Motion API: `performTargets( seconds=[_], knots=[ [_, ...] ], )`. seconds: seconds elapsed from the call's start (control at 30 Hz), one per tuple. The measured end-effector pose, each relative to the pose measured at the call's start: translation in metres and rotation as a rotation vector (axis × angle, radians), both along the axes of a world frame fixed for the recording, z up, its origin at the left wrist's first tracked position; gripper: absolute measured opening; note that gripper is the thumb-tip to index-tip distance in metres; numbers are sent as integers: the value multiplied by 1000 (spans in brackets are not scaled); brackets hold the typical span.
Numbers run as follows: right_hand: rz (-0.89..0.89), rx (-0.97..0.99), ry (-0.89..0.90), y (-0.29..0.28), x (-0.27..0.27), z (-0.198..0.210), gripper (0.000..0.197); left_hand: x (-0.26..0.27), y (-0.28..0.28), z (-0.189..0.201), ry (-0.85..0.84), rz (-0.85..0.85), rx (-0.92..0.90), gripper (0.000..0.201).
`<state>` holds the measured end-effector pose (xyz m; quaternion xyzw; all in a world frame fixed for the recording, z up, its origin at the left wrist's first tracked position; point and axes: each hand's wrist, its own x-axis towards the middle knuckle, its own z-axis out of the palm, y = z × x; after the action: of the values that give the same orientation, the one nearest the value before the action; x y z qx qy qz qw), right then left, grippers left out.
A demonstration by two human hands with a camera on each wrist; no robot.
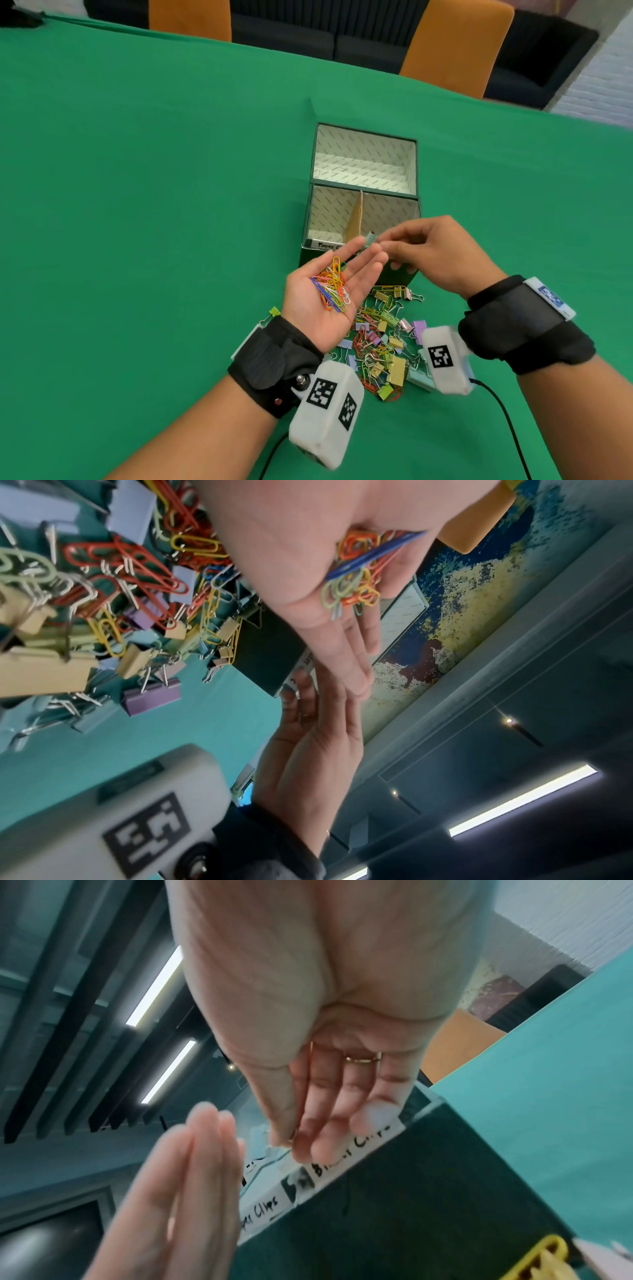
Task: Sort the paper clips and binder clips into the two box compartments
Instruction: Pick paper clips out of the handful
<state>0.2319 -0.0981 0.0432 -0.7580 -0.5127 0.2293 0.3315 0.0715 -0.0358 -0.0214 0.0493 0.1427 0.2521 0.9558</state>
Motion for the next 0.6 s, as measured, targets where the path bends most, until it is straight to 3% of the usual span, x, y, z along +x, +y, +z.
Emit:
performTargets(
  seconds=[0.17, 0.27, 0.4, 0.6],
  knots=[
    [-208, 229, -57, 4, 7, 10, 4, 1, 2, -5, 26, 26, -18, 42],
    [-279, 243, -164, 7, 10, 9, 8, 2, 3, -8, 29, 38, -22, 43],
    [-178, -48, -377, 6, 9, 7, 14, 2, 3, -8, 40, 52, -30, 42],
    [-118, 53, -333, 5, -11, 17, 5, 2, 4, -7, 80, 53, -3, 41]
  ],
)
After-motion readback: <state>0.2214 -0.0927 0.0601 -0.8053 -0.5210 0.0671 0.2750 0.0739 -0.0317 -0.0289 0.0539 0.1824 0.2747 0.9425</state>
